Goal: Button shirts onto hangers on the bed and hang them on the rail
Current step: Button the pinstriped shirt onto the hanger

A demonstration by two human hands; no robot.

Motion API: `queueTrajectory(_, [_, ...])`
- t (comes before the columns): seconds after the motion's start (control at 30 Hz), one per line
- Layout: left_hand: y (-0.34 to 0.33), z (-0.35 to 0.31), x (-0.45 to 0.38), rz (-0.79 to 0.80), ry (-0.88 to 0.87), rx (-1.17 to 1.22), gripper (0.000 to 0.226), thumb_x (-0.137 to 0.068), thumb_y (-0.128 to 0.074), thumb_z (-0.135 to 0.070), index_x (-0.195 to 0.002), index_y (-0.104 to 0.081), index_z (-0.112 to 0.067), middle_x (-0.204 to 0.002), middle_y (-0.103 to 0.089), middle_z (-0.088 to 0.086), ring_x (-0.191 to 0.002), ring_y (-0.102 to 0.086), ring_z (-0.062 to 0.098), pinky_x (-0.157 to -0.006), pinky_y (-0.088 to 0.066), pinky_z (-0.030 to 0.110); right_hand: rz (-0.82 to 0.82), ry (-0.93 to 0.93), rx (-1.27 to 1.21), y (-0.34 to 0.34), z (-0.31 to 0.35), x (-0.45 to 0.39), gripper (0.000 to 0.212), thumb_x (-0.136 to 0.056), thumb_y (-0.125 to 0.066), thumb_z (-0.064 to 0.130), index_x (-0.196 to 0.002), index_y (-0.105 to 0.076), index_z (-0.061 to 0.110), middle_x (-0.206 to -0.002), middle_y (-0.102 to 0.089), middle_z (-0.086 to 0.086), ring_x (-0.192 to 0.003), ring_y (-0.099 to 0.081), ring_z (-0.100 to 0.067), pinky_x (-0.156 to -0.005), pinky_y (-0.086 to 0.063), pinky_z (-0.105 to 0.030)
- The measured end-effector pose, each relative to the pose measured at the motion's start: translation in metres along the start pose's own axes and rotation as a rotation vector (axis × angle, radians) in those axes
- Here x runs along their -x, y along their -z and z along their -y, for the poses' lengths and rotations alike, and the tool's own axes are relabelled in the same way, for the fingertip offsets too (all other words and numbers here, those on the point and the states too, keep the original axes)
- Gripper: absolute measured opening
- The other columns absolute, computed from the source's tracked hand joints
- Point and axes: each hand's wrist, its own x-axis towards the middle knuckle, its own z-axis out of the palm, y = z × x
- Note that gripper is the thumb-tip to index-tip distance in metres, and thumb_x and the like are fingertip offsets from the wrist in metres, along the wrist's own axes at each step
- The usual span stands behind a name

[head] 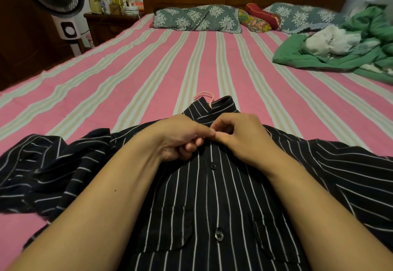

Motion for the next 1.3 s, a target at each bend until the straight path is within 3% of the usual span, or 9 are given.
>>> queueTrajectory(0.43, [0.002, 0.003, -0.001, -0.052, 0.007, -0.143, 0.014, -0.098, -0.056, -0.006, -0.086, -0.06, -0.009, -0.049, -0.047, 0.001, -0.033, -0.031, 0.009, -0.038, -0.023, 0.013, 0.203, -0.018, -0.025, 0.008, -0.003, -0.002, 0.035, -0.087, -0.076, 0.012, -0.116, -0.07, 0.032, -0.081, -0.061, 0.011, -0.067, -0.055, 0.007, -0.068, -0.04, -0.009])
queueTrajectory(0.53, [0.001, 0.001, 0.002, -0.033, -0.085, -0.175, 0.016, -0.1, -0.058, -0.01, -0.093, -0.072, -0.014, -0.056, -0.054, 0.003, -0.036, -0.036, 0.009, -0.038, -0.026, 0.015, 0.072, -0.182, -0.113, 0.01, 0.0, -0.005, 0.01, -0.094, -0.068, 0.034, -0.097, -0.064, 0.025, -0.075, -0.065, 0.003, -0.061, -0.061, -0.006, -0.069, -0.052, -0.032])
queueTrajectory(0.63, [0.0, -0.003, 0.006, 0.002, -0.221, -0.265, 0.026, -0.1, -0.06, -0.009, -0.107, -0.079, -0.025, -0.059, -0.057, -0.005, -0.042, -0.036, 0.01, -0.04, -0.027, 0.019, 0.035, -0.443, -0.307, 0.011, 0.014, -0.006, 0.059, -0.088, -0.053, 0.072, -0.092, -0.063, 0.013, -0.064, -0.067, 0.003, -0.054, -0.064, -0.012, -0.062, -0.055, -0.034])
queueTrajectory(0.7, [-0.002, -0.004, 0.007, 0.038, -0.283, -0.375, 0.03, -0.1, -0.058, -0.007, -0.111, -0.078, -0.025, -0.05, -0.053, -0.013, -0.046, -0.031, 0.009, -0.043, -0.026, 0.022, 0.072, -0.511, -0.298, 0.013, 0.02, -0.004, 0.064, -0.082, -0.057, 0.076, -0.092, -0.067, 0.013, -0.064, -0.07, 0.002, -0.054, -0.064, -0.011, -0.062, -0.053, -0.03])
queueTrajectory(0.8, [-0.003, -0.001, 0.006, 0.087, -0.254, -0.438, 0.035, -0.098, -0.054, 0.0, -0.104, -0.08, -0.021, -0.048, -0.05, -0.01, -0.049, -0.035, 0.011, -0.045, -0.028, 0.022, 0.063, -0.541, -0.23, 0.01, 0.015, -0.003, 0.035, -0.085, -0.073, 0.045, -0.087, -0.071, 0.009, -0.059, -0.069, -0.001, -0.05, -0.059, -0.009, -0.059, -0.048, -0.028])
queueTrajectory(0.9, [0.003, -0.002, 0.005, 0.054, -0.217, -0.274, 0.036, -0.095, -0.052, 0.007, -0.098, -0.079, -0.018, -0.071, -0.07, -0.001, -0.048, -0.049, 0.01, -0.043, -0.033, 0.019, 0.08, -0.555, -0.312, 0.01, 0.01, -0.003, 0.006, -0.09, -0.066, 0.008, -0.085, -0.068, 0.006, -0.063, -0.067, -0.006, -0.048, -0.058, -0.009, -0.047, -0.044, -0.021])
queueTrajectory(1.0, [0.004, -0.002, -0.001, -0.127, -0.23, -0.215, 0.016, -0.093, -0.063, 0.003, -0.092, -0.068, -0.012, -0.086, -0.076, 0.005, -0.051, -0.059, 0.009, -0.044, -0.041, 0.021, 0.068, -0.674, -0.653, 0.018, 0.011, -0.005, 0.013, -0.092, -0.055, -0.01, -0.1, -0.064, -0.003, -0.085, -0.07, -0.02, -0.059, -0.07, -0.018, -0.047, -0.053, -0.022])
queueTrajectory(1.13, [-0.006, -0.002, -0.005, -0.25, -0.289, -0.637, 0.004, -0.087, -0.079, -0.019, -0.089, -0.076, -0.021, -0.075, -0.069, -0.005, -0.059, -0.059, 0.004, -0.056, -0.045, 0.02, 0.169, -0.765, -0.932, 0.034, 0.009, -0.004, 0.035, -0.084, -0.052, -0.021, -0.118, -0.058, -0.018, -0.115, -0.069, -0.028, -0.095, -0.074, -0.034, -0.064, -0.061, -0.032])
queueTrajectory(1.3, [-0.012, -0.002, -0.001, -0.289, -0.325, -0.866, 0.009, -0.086, -0.078, -0.021, -0.089, -0.077, -0.029, -0.08, -0.064, -0.012, -0.089, -0.063, 0.011, -0.077, -0.044, 0.024, 0.254, -0.811, -0.885, 0.035, 0.011, 0.001, 0.038, -0.087, -0.055, -0.019, -0.124, -0.058, -0.013, -0.105, -0.066, -0.025, -0.078, -0.074, -0.029, -0.063, -0.063, -0.036])
